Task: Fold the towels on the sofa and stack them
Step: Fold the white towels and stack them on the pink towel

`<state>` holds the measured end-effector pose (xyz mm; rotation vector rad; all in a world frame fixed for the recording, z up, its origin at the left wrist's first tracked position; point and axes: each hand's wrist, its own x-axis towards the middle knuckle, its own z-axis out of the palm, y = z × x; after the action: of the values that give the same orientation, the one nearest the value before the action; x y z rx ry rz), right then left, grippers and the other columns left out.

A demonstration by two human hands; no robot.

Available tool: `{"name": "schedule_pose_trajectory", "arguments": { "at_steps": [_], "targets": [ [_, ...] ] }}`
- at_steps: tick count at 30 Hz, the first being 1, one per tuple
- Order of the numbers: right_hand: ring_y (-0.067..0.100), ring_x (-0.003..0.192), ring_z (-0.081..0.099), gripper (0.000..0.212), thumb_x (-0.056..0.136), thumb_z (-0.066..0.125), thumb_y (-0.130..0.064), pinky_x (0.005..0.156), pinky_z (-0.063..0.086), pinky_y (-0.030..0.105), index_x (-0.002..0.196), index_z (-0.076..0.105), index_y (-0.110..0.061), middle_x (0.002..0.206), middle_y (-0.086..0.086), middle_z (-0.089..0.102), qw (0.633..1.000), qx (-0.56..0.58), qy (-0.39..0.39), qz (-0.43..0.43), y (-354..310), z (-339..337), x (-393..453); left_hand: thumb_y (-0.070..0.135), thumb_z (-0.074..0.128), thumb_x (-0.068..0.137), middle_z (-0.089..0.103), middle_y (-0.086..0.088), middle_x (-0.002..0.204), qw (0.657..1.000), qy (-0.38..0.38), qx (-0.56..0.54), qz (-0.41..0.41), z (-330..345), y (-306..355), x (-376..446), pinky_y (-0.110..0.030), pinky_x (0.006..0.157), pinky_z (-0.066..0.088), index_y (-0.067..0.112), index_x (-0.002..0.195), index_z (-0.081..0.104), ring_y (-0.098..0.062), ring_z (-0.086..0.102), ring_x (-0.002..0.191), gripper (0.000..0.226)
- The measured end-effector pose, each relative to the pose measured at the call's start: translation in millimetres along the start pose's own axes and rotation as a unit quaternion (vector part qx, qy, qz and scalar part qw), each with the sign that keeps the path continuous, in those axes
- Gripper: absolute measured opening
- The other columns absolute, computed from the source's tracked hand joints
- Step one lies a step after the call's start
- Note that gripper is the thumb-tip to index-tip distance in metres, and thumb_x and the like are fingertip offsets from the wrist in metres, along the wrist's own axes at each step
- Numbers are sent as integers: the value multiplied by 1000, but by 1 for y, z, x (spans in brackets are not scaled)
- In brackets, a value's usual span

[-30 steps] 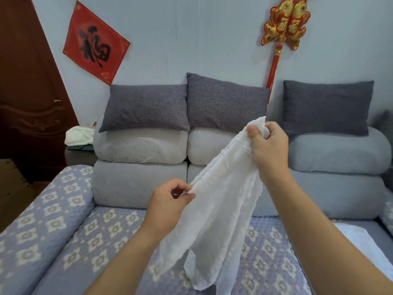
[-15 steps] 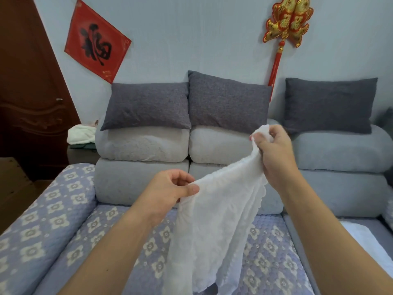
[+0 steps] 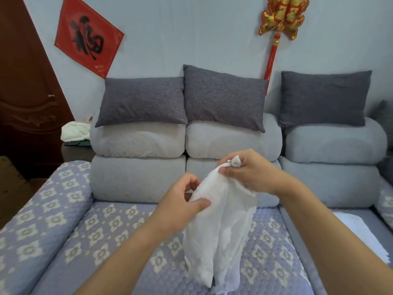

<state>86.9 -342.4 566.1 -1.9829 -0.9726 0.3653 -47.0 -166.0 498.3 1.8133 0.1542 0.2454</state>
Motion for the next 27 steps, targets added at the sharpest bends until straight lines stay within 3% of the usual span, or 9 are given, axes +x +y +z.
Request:
{"name": "schedule_pose_trajectory", "arguments": {
  "at_steps": [4, 7, 10, 13, 18, 22, 27],
  "targets": [
    [13, 67, 62, 17, 92, 71, -20, 64, 52, 37, 79, 73, -8, 79, 14, 72, 997, 7, 80, 13, 8, 7, 0, 38, 74, 79, 59, 5, 88, 999, 39, -12, 22, 5, -4, -5, -27, 58, 44, 31, 96, 55, -13, 56, 65, 26],
    [12, 64, 60, 17, 91, 72, -14, 58, 48, 28, 79, 73, -2, 71, 10, 69, 994, 60, 94, 7, 9, 8, -2, 23, 75, 86, 58, 0, 81, 999, 31, -13, 32, 2, -1, -2, -27, 61, 45, 33, 95, 59, -12, 55, 66, 21],
    [18, 73, 68, 9, 91, 71, -10, 67, 56, 33, 84, 77, -8, 83, 12, 75, 992, 92, 86, 1, 8, 8, -3, 9, 78, 82, 52, 7, 70, 998, 57, 16, 17, -1, 0, -1, -30, 60, 45, 34, 90, 62, -11, 50, 62, 30],
    [23, 80, 71, 8, 90, 71, -8, 73, 58, 36, 87, 78, -9, 88, 13, 75, 989, 119, 90, 6, 10, 8, -5, 9, 80, 79, 54, 7, 69, 997, 66, 30, 6, 1, -1, 0, -32, 60, 46, 34, 89, 62, -11, 51, 61, 32],
    [17, 74, 67, 7, 88, 72, -6, 68, 55, 34, 83, 75, -10, 85, 14, 73, 990, 108, 93, 18, 11, 11, -8, 17, 87, 74, 60, 4, 64, 993, 88, 74, -32, 0, -2, -1, -19, 51, 43, 27, 82, 68, -6, 52, 54, 24],
    [11, 66, 61, 10, 87, 76, -13, 62, 50, 29, 80, 71, -8, 73, 3, 68, 992, 80, 92, 29, 13, 13, -9, 22, 82, 81, 71, -11, 74, 993, 63, 86, -45, -9, -4, 1, -26, 55, 44, 16, 74, 72, -11, 54, 57, 14],
    [11, 65, 58, 19, 89, 75, -24, 61, 48, 30, 79, 68, -10, 72, 1, 66, 995, 43, 87, 25, 15, 16, -11, 28, 71, 92, 65, -5, 65, 991, -3, 119, -67, -15, -5, 2, -28, 57, 41, 13, 75, 69, -10, 52, 55, 22]
  ]
}}
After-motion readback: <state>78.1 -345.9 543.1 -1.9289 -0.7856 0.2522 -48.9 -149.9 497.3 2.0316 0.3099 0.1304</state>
